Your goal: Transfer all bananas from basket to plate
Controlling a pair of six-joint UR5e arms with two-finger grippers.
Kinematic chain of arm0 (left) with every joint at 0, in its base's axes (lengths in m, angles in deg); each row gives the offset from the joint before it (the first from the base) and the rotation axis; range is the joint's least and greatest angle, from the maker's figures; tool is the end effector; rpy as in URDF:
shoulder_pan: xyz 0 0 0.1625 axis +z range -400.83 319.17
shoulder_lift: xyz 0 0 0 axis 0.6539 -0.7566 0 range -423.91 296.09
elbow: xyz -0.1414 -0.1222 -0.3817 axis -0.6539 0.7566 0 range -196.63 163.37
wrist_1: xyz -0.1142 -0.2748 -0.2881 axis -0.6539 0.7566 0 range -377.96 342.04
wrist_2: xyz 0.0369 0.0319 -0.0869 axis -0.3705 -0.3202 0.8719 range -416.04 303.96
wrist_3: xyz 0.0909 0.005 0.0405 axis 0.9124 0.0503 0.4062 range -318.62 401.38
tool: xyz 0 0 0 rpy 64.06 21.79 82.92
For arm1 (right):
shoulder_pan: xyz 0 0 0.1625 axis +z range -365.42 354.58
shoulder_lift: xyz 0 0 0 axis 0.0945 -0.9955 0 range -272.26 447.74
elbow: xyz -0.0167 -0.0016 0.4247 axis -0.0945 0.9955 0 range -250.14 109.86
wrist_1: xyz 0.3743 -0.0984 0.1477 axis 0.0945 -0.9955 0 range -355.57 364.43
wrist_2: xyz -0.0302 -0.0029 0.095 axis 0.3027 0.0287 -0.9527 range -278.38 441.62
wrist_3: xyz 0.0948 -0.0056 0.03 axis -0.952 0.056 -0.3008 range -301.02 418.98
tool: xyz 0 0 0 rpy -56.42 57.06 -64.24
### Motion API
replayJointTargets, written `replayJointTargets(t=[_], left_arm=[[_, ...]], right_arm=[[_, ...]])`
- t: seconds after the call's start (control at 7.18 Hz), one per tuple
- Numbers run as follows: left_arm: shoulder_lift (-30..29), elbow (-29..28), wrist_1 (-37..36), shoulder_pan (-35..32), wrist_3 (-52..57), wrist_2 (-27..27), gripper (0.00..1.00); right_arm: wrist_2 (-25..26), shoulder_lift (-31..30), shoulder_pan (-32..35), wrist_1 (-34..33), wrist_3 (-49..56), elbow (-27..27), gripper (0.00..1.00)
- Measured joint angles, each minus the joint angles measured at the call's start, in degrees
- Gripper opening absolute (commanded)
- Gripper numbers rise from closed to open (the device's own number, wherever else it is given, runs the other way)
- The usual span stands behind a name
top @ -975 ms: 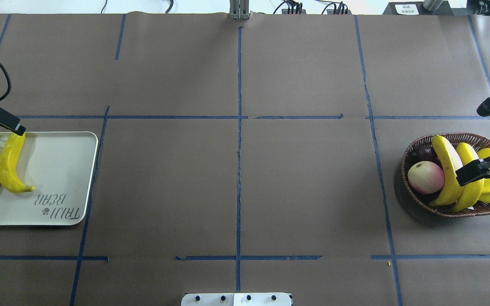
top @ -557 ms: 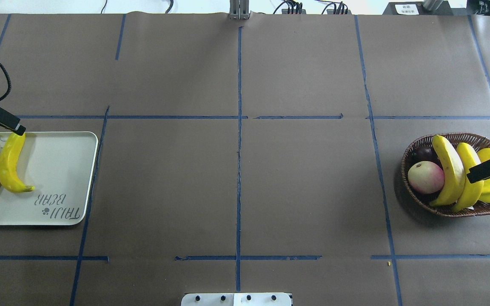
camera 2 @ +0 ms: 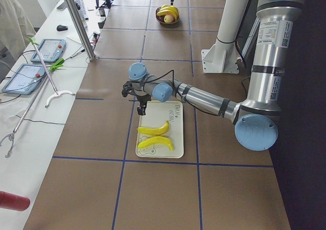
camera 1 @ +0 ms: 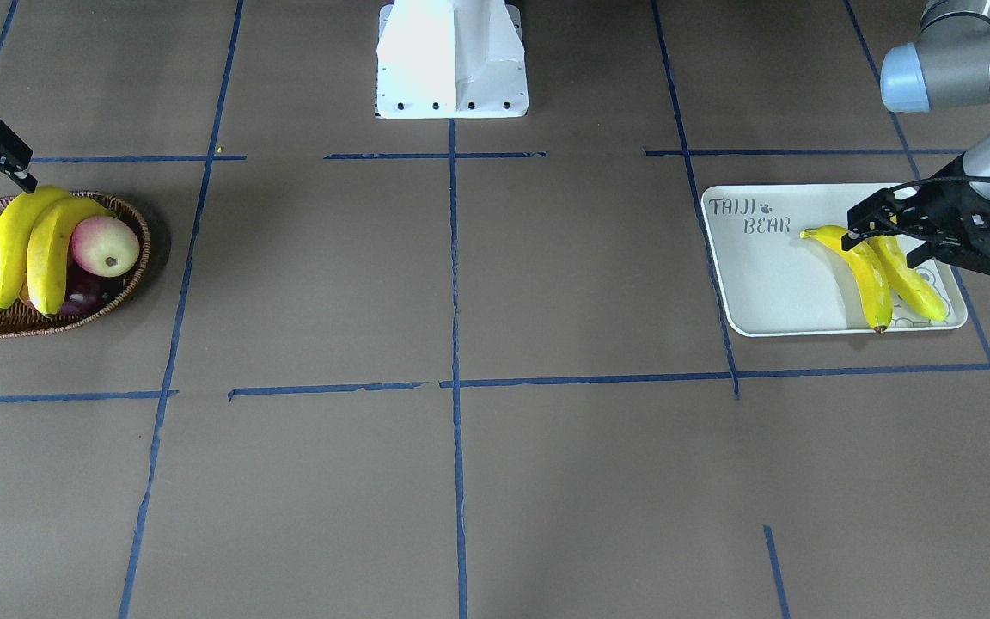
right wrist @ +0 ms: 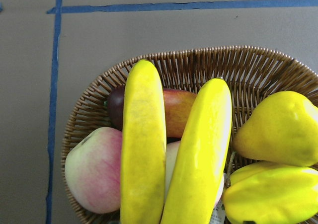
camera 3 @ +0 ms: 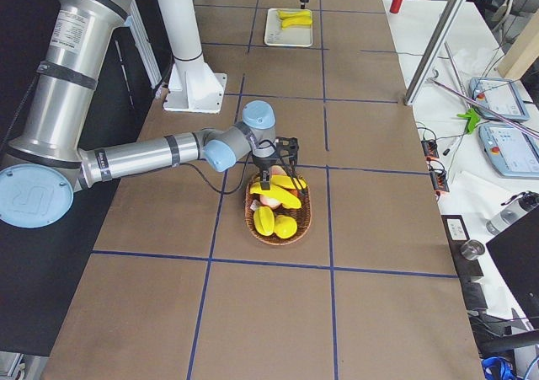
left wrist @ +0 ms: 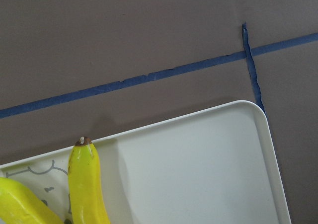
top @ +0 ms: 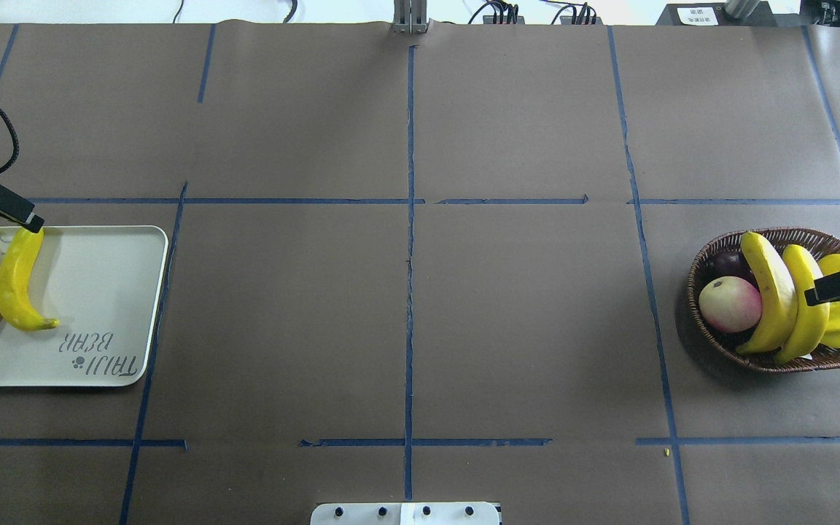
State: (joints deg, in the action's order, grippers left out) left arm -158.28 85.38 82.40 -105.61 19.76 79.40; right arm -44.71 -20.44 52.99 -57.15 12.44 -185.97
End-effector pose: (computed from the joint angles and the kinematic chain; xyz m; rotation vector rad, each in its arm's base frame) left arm 0.1692 -0.5051 0.4932 0.0961 0.8909 0.2436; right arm -0.1378 -0.3661 0.5202 0.0859 -0.8575 0.0450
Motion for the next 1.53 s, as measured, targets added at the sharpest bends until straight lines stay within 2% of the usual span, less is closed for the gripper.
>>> replayJointTargets(t=[0.28,0.97,1.39,1.53], left_arm=[[0.1,0.4,0.0,0.0,0.0,0.0,0.99],[0.4,0.7,-0.1,0.1,0.0,0.0,0.99],[0.6,0.8,0.0,0.0,0.0,0.0,0.99],[0.6,0.9,0.0,0.0,0.0,0.0,0.99]], right_arm=[[0.1,0.0,-0.1,4.1,-4.4,2.9,0.68],[0.8,0.4,-3.2,4.8,-5.5,5.7,0.67],[2.8,0.1,-4.8,4.7,-5.4,6.4,0.58],[3.3,0.0,-5.1,4.7,-5.4,6.8,0.48]])
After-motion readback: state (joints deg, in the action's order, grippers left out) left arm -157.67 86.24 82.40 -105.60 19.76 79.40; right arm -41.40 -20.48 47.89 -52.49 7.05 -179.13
